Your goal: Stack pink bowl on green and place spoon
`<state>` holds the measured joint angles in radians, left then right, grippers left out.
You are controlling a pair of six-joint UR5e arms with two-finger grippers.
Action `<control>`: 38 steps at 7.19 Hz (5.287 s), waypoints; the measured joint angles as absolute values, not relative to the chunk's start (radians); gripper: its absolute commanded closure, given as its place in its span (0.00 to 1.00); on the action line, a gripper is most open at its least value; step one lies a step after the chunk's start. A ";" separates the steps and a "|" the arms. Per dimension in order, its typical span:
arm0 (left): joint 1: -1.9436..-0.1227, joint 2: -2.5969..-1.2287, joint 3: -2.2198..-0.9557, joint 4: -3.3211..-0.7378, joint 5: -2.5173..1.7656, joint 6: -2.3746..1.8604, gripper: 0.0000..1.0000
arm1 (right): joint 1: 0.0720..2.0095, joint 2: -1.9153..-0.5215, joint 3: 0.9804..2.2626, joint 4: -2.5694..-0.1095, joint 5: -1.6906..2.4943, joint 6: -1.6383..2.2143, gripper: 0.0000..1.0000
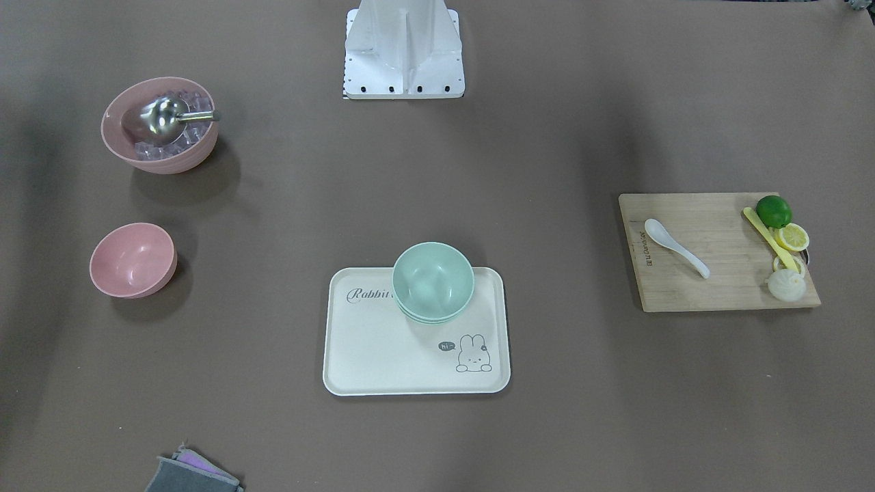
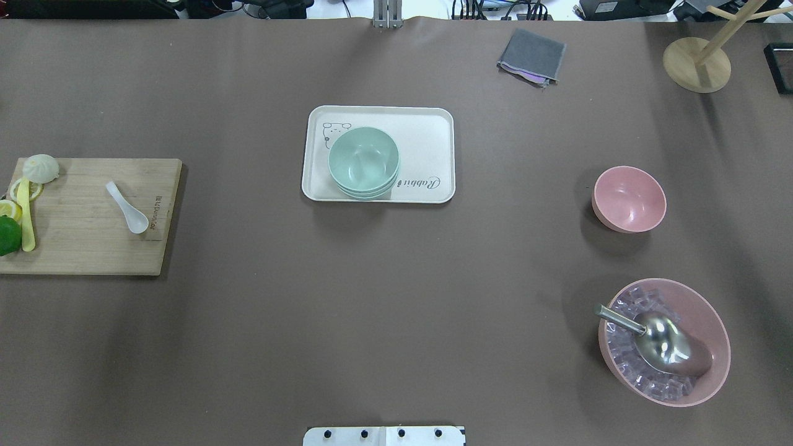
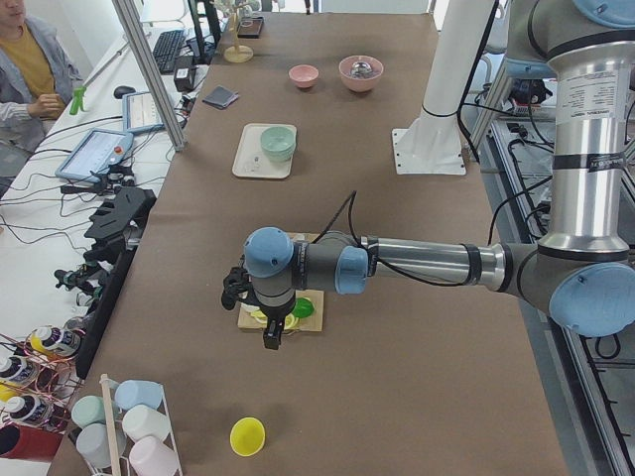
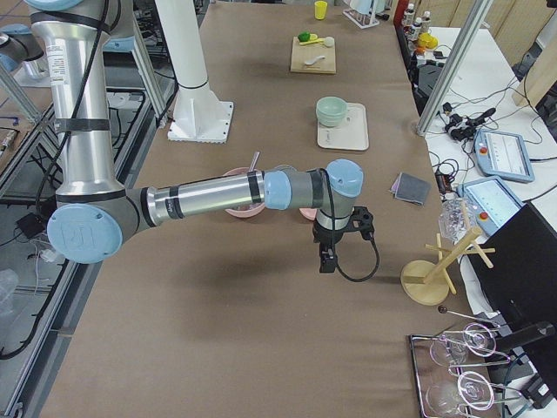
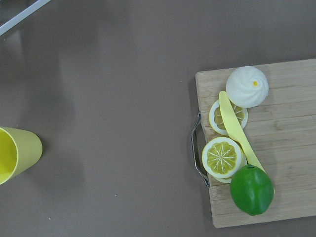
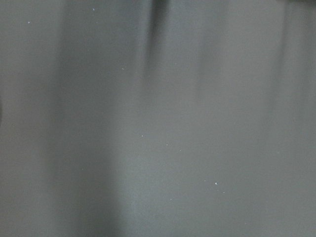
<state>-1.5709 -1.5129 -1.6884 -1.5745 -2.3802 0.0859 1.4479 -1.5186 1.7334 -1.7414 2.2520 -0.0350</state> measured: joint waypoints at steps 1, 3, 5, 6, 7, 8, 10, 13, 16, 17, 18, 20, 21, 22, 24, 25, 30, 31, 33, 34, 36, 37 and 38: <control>-1.571 -1.513 -1.694 -1.575 -2.379 0.085 0.02 | 1.447 -1.519 1.733 -1.741 2.253 -0.034 0.00; -1.571 -1.513 -1.707 -1.575 -2.379 0.074 0.02 | 1.446 -1.519 1.736 -1.740 2.254 -0.034 0.00; -1.572 -1.511 -1.704 -1.576 -2.381 0.072 0.02 | 1.445 -1.519 1.736 -1.738 2.252 -0.035 0.00; -1.573 -1.510 -1.701 -1.578 -2.383 0.074 0.02 | 1.442 -1.519 1.734 -1.733 2.251 -0.037 0.00; -1.573 -1.510 -1.698 -1.578 -2.385 0.075 0.02 | 1.436 -1.519 1.735 -1.724 2.251 -0.039 0.00; -1.573 -1.511 -1.698 -1.577 -2.386 0.074 0.02 | 1.431 -1.519 1.737 -1.718 2.251 -0.039 0.00; -1.572 -1.511 -1.707 -1.577 -2.388 0.073 0.02 | 1.426 -1.519 1.745 -1.714 2.256 -0.040 0.00; -1.572 -1.511 -1.712 -1.578 -2.390 0.072 0.02 | 1.419 -1.519 1.751 -1.713 2.311 -0.038 0.00; -1.571 -1.511 -1.712 -1.579 -2.391 0.072 0.02 | 1.360 -1.517 1.743 -1.665 2.369 0.038 0.00; -1.571 -1.511 -1.710 -1.579 -2.390 0.072 0.02 | 1.307 -1.510 1.742 -1.625 2.372 0.131 0.00; -1.571 -1.511 -1.708 -1.580 -2.390 0.072 0.02 | 1.268 -1.510 1.735 -1.547 2.369 0.223 0.00; -1.569 -1.511 -1.704 -1.579 -2.390 0.073 0.02 | 1.199 -1.509 1.705 -1.405 2.351 0.360 0.01; -1.569 -1.512 -1.702 -1.579 -2.390 0.074 0.02 | 1.168 -1.505 1.697 -1.378 2.329 0.398 0.04; -1.567 -1.512 -1.702 -1.579 -2.390 0.074 0.02 | 1.138 -1.498 1.693 -1.358 2.313 0.434 0.09; -1.564 -1.512 -1.701 -1.579 -2.390 0.074 0.02 | 1.081 -1.474 1.673 -1.342 2.294 0.484 0.10; -1.564 -1.512 -1.701 -1.580 -2.390 0.074 0.02 | 1.059 -1.457 1.653 -1.340 2.282 0.491 0.13; -1.563 -1.517 -1.701 -1.581 -2.388 0.072 0.02 | 0.999 -1.407 1.561 -1.294 2.273 0.530 0.99; -1.563 -1.518 -1.701 -1.582 -2.388 0.072 0.02 | 0.997 -1.405 1.540 -1.266 2.275 0.534 1.00; -1.563 -1.518 -1.702 -1.582 -2.389 0.072 0.02 | 0.997 -1.394 1.532 -1.248 2.284 0.575 1.00; -1.563 -1.518 -1.703 -1.582 -2.390 0.072 0.02 | 0.997 -1.390 1.536 -1.246 2.286 0.597 1.00; -1.525 -1.522 -1.713 -1.589 -2.402 0.015 0.02 | 0.997 -1.352 1.569 -1.250 2.299 0.704 1.00; -1.465 -1.527 -1.720 -1.636 -2.417 -0.115 0.02 | 0.991 -1.290 1.583 -1.255 2.321 0.829 1.00; -1.404 -1.531 -1.724 -1.718 -2.421 -0.293 0.02 | 0.968 -1.216 1.587 -1.256 2.332 0.968 1.00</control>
<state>-1.4044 -1.5306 -1.7245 -1.7184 -2.4209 -0.2931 0.9680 -1.2163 1.5868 -1.2562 2.3324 0.9677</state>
